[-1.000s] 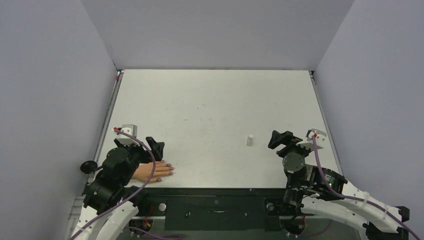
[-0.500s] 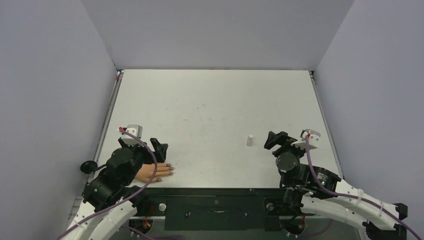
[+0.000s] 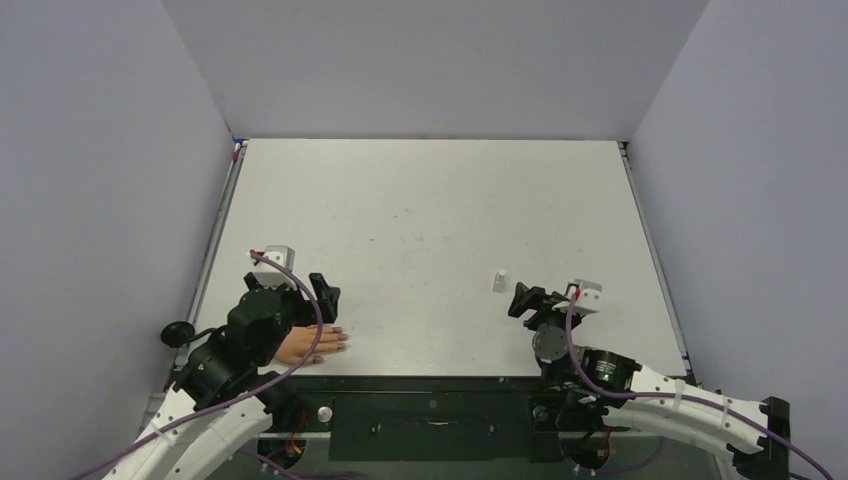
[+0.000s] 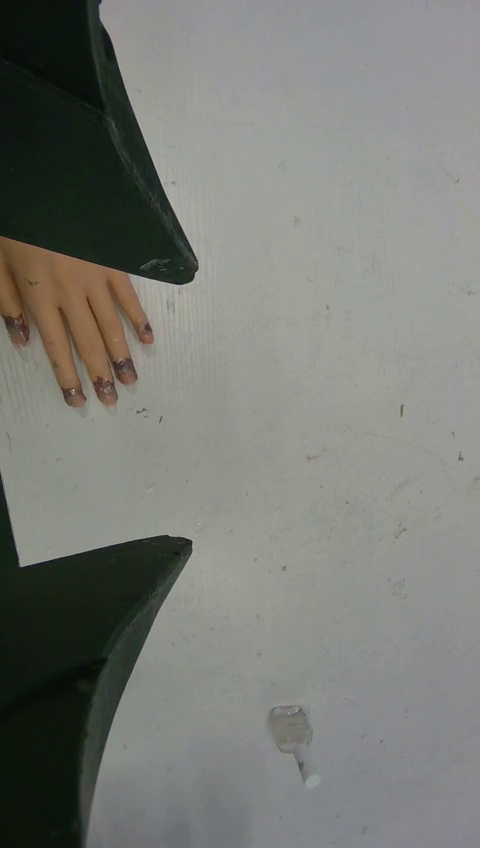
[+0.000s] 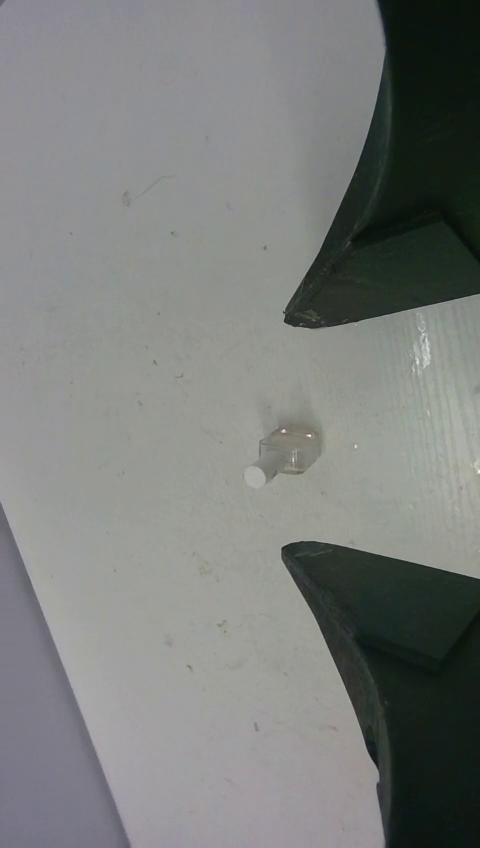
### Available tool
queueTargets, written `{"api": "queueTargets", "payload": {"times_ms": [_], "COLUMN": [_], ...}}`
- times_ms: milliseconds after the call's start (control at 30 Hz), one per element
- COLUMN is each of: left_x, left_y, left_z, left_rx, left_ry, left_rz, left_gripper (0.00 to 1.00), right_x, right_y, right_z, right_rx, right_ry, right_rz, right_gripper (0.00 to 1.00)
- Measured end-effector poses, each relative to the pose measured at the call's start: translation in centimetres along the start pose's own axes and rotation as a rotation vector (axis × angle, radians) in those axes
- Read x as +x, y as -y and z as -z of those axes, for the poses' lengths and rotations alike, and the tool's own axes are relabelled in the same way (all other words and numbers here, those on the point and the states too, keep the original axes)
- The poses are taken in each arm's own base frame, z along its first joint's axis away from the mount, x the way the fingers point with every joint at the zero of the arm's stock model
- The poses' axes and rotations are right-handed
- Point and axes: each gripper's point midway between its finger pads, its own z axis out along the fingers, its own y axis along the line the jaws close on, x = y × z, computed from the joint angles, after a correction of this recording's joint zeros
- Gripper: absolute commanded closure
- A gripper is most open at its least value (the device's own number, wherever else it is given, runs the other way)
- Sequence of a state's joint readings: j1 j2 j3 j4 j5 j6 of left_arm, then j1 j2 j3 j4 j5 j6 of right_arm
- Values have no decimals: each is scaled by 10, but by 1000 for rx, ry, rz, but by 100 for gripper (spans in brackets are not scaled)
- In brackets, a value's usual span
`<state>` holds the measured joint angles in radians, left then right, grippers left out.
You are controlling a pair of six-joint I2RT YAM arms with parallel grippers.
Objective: Paint the nails
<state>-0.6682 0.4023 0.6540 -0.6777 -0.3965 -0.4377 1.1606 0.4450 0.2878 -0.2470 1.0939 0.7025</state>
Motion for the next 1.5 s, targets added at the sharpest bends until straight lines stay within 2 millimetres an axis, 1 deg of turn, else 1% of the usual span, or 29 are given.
{"api": "queueTargets", "payload": {"times_ms": [100, 167, 267, 433, 567, 667, 767, 867, 1000, 1133, 1267, 1500], "left_x": [-2, -4, -10, -15, -14, -14, -15, -16, -16, -17, -16, -15], "left_y": [-1, -3, -8, -11, -11, -11, -11, -11, -11, -11, -11, -11], "left_z": [1, 3, 7, 10, 10, 10, 12, 12, 13, 14, 13, 13], "left_rx": [-3, -5, -15, -21, -17, -15, -12, -10, -9, -7, -7, -8], "left_ry": [9, 22, 56, 81, 79, 81, 89, 92, 96, 99, 99, 97], "left_rz": [6, 16, 37, 52, 51, 52, 55, 57, 58, 59, 59, 58], "left_gripper": [3, 3, 3, 3, 3, 3, 3, 3, 3, 3, 3, 4], "right_x": [-3, 0, 9, 33, 54, 68, 77, 84, 97, 107, 116, 126], "right_y": [1, 0, 2, 6, -6, -19, -30, -34, -33, -32, -31, -29], "right_z": [-1, -3, -8, -26, -36, -42, -50, -59, -70, -76, -79, -84], "right_rx": [21, 34, 62, 138, 136, 115, 100, 105, 124, 136, 148, 173], "right_ry": [19, 19, -8, -125, -240, -316, -367, -398, -438, -469, -495, -515], "right_rz": [-57, -85, -76, -9, 42, 65, 71, 72, 77, 97, 113, 130], "right_gripper": [29, 29, 29, 30, 30, 30, 30, 32, 35, 40, 43, 47]}}
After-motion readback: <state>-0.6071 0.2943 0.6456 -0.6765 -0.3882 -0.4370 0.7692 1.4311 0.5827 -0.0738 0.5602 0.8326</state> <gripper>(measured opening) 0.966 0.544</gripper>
